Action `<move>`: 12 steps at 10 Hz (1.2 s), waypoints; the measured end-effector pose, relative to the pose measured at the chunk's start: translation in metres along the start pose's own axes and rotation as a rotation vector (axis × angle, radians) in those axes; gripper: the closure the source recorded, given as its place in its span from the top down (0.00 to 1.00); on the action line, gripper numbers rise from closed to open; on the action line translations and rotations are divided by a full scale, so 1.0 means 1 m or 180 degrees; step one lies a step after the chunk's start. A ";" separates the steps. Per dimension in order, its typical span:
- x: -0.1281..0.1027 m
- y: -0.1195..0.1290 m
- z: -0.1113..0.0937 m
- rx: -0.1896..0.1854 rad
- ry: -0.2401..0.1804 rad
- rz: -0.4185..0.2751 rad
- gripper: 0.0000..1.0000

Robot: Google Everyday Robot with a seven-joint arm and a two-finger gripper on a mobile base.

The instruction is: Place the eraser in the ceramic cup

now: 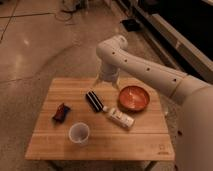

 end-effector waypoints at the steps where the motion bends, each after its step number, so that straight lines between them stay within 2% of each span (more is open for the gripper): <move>1: 0.008 -0.007 0.010 0.0029 0.0019 -0.0171 0.80; 4: 0.036 -0.037 0.067 0.0065 0.0066 -0.0898 0.80; 6: 0.046 -0.049 0.101 0.0069 0.0057 -0.1184 0.80; 9: 0.047 -0.067 0.134 0.0046 0.0018 -0.1419 0.80; 12: 0.044 -0.079 0.159 -0.0036 0.0026 -0.1521 0.80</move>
